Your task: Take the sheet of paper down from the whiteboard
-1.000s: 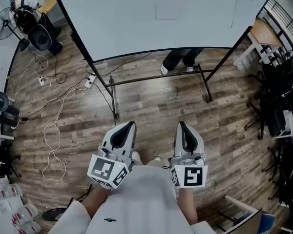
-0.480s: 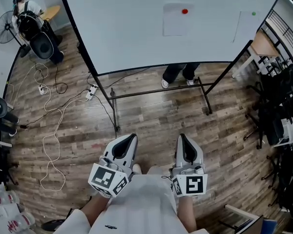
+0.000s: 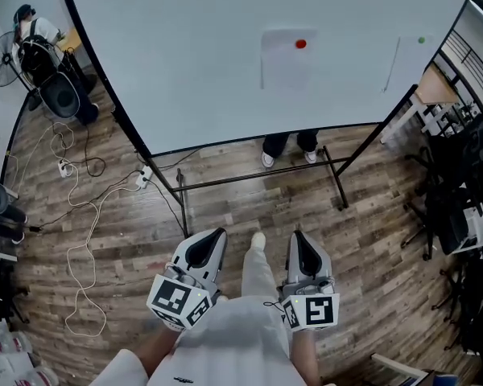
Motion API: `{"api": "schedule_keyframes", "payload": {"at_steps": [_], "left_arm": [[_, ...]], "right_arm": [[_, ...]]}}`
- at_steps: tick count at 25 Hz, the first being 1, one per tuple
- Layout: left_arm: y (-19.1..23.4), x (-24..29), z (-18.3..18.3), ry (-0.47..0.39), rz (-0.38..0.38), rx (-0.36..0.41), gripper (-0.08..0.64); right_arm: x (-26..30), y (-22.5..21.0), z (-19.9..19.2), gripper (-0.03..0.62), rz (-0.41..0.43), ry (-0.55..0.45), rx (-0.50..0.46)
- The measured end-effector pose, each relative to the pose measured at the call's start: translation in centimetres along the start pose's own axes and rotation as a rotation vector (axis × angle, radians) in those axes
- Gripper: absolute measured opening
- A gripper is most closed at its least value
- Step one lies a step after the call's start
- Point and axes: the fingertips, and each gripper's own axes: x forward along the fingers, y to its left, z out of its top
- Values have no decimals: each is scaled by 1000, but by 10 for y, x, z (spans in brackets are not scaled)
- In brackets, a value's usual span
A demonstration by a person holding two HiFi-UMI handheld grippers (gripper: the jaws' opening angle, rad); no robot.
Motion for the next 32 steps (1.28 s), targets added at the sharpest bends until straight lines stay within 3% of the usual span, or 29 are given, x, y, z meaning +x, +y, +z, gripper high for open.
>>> {"api": "schedule_keyframes", "payload": {"at_steps": [12,18,24,32], "left_arm": [[57,207,61,3,37,1,6],[79,280,82,13,66,19,6],[92,313,92,-2,101,28,6],[99,325,102,-20,107,54,6]], "right_arm": [[173,-136,30,11,63,-12,-22],[247,-177,36,11,118,-16,-16],[287,-197,36,11,160,-31,-12],[302,-196,37,11,190,-33,1]]}}
